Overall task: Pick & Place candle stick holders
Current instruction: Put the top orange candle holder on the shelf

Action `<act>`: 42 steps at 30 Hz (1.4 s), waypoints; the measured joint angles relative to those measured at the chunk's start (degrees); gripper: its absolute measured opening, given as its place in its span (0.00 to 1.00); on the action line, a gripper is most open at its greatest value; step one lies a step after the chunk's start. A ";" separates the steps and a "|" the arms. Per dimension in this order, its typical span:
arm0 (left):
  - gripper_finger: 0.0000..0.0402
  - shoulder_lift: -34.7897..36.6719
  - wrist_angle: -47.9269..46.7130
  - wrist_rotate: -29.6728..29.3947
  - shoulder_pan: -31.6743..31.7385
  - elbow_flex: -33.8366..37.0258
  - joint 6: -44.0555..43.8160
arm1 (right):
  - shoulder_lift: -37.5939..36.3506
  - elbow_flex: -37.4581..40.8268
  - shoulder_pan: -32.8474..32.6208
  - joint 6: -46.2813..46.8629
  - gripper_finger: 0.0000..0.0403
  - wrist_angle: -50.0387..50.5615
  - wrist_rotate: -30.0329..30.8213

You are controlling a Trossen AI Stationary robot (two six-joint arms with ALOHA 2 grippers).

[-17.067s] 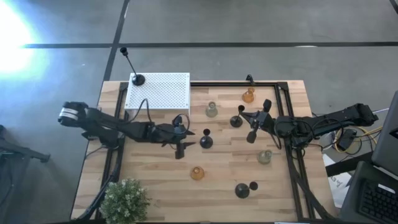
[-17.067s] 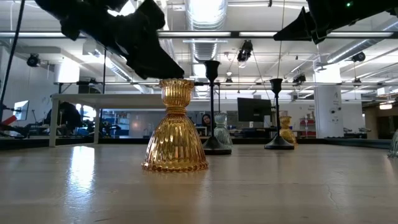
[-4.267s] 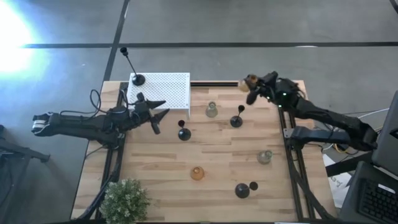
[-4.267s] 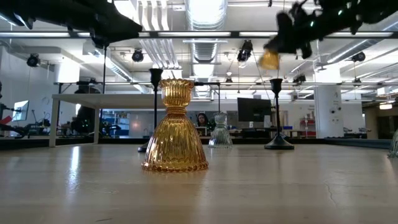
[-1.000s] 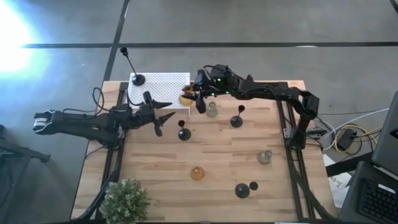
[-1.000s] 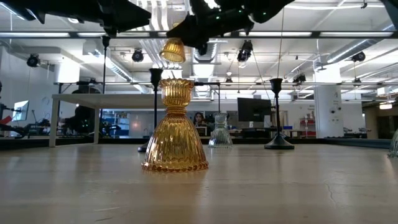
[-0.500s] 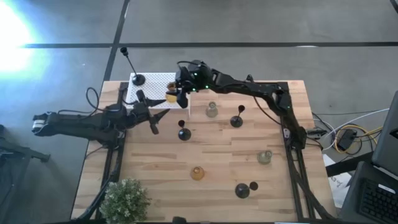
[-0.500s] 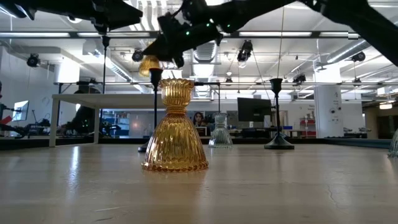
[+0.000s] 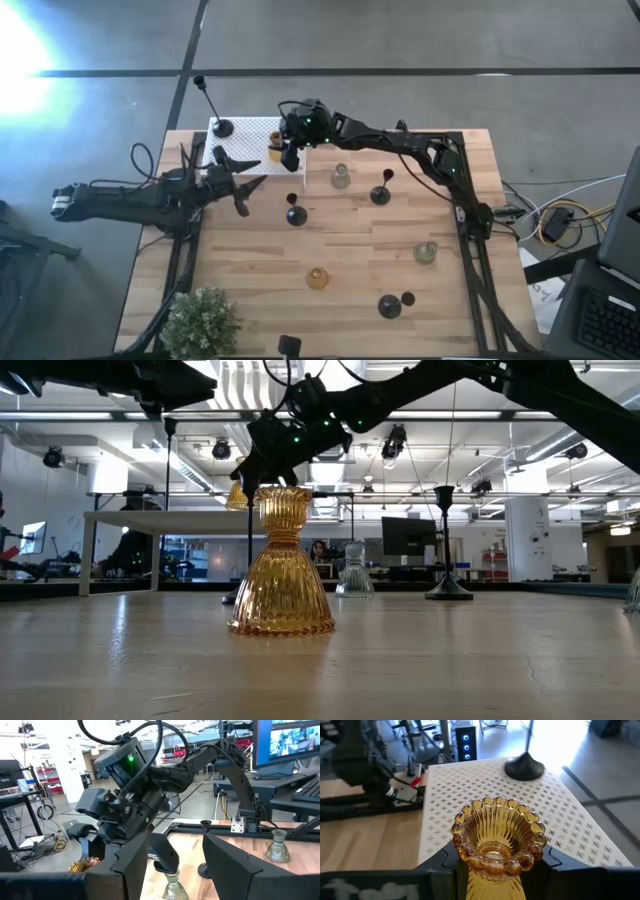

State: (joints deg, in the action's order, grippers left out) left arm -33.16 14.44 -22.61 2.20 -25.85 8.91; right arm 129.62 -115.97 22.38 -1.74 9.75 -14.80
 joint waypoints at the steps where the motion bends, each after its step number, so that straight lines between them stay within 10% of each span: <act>1: 0.49 0.02 0.06 0.00 0.00 0.00 -0.25 | 0.00 0.14 0.12 1.15 0.30 -0.06 0.04; 17: 0.49 0.00 0.06 0.00 0.00 0.00 -1.23 | 0.00 1.50 0.20 8.31 0.30 -0.08 4.82; 26: 0.49 0.00 0.06 0.02 0.00 0.00 -1.23 | -0.07 1.86 0.14 8.24 0.51 -0.19 4.80; 42: 0.49 0.06 0.04 0.01 0.00 0.81 -1.14 | -0.73 -2.66 0.14 5.77 0.55 7.16 4.91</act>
State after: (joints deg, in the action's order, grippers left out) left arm -33.10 14.48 -22.60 2.20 -25.04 7.77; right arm 128.89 -118.62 22.52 4.03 16.91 -9.89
